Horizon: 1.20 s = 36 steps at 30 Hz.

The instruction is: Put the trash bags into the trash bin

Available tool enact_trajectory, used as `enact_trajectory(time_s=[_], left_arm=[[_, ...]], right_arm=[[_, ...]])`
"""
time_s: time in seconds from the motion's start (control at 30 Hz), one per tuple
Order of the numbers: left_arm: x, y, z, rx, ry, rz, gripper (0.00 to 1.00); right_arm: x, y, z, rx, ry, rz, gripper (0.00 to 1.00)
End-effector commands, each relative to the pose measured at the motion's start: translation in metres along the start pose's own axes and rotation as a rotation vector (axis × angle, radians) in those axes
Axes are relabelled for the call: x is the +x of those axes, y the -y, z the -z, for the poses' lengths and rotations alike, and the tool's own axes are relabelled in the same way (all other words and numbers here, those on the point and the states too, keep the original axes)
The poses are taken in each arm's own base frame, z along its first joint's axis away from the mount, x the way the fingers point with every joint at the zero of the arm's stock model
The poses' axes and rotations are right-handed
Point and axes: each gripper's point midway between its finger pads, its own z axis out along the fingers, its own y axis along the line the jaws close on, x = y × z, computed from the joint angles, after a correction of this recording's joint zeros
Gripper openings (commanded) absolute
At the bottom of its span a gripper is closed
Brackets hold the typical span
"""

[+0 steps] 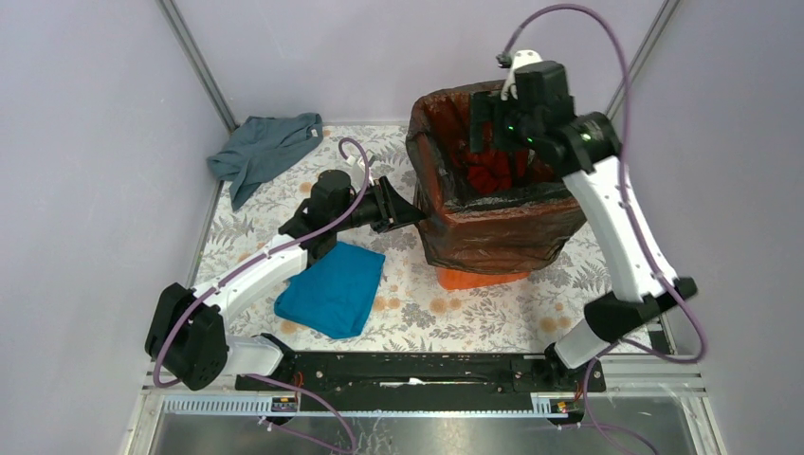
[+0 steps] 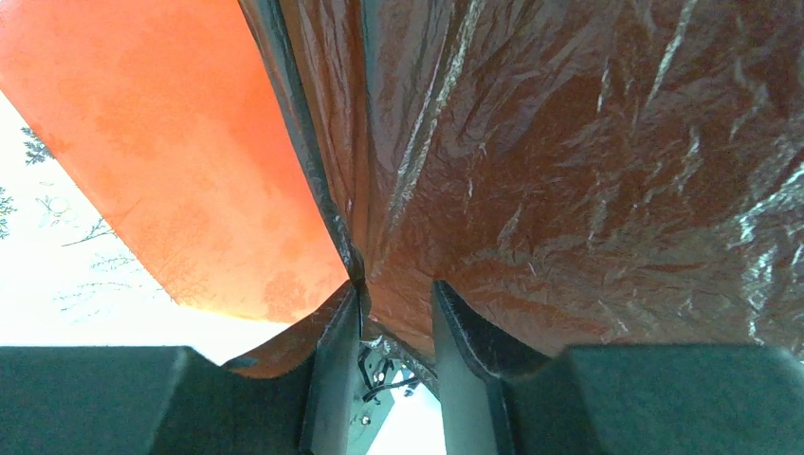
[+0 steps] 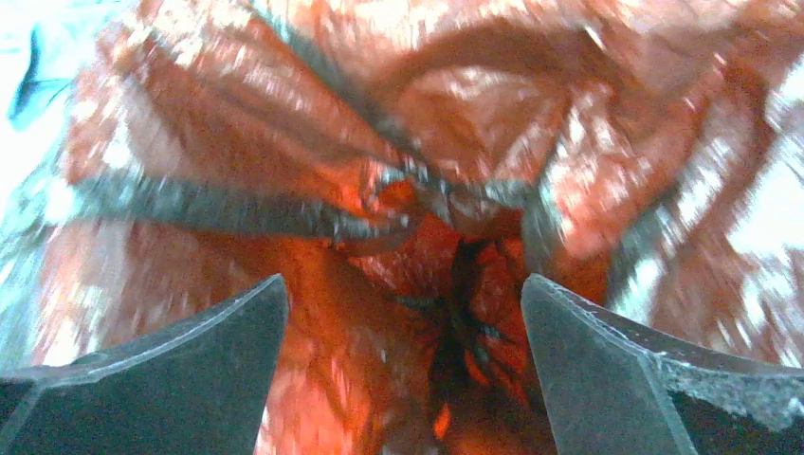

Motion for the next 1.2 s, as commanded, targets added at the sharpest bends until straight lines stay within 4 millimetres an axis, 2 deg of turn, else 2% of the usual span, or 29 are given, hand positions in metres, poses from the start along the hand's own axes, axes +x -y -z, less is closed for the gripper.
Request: enact_trajectory(time_s=[0.0, 0.1, 0.2, 0.27, 0.33, 0.4, 0.5, 0.6, 0.73, 0.93, 0.97, 1.03, 1.17], left_arm=[[-0.01, 0.025, 0.009, 0.062, 0.037, -0.06, 0.38], [-0.01, 0.026, 0.008, 0.067, 0.031, -0.067, 0.38], [-0.01, 0.026, 0.005, 0.07, 0.021, -0.065, 0.39], [-0.01, 0.026, 0.004, 0.073, 0.013, -0.064, 0.4], [-0.01, 0.025, 0.003, 0.075, 0.009, -0.065, 0.45], [-0.009, 0.025, 0.003, 0.076, 0.011, -0.065, 0.5], [-0.009, 0.022, 0.006, 0.068, 0.026, -0.065, 0.55], [-0.007, 0.02, 0.008, 0.06, 0.031, -0.064, 0.57], [-0.006, 0.019, 0.008, 0.059, 0.027, -0.06, 0.57], [-0.005, 0.021, 0.013, 0.057, 0.033, -0.071, 0.59], [-0.005, 0.021, 0.014, 0.053, 0.034, -0.074, 0.6], [-0.005, 0.021, 0.016, 0.043, 0.037, -0.084, 0.62], [-0.006, 0.02, 0.019, 0.025, 0.041, -0.1, 0.65]], right_arm=[[0.03, 0.004, 0.056, -0.032, -0.054, -0.025, 0.99], [0.052, 0.001, 0.073, -0.069, -0.092, -0.049, 0.95], [0.061, 0.008, 0.088, -0.056, -0.106, -0.031, 0.89], [0.071, 0.011, 0.091, -0.053, -0.147, -0.009, 0.8], [0.09, 0.011, 0.086, -0.054, -0.231, 0.007, 0.7], [0.109, 0.008, 0.079, -0.068, -0.298, 0.012, 0.63], [0.139, 0.008, 0.066, -0.074, -0.374, 0.014, 0.6], [0.154, 0.01, 0.053, -0.066, -0.416, 0.027, 0.6], [0.172, 0.01, 0.024, -0.051, -0.48, 0.047, 0.6], [0.2, -0.02, -0.018, -0.198, -0.519, -0.005, 0.6], [0.203, -0.021, -0.02, -0.198, -0.53, -0.007, 0.6], [0.197, -0.02, -0.021, -0.189, -0.517, -0.005, 0.61], [0.148, -0.01, -0.005, -0.123, -0.389, 0.011, 0.71]])
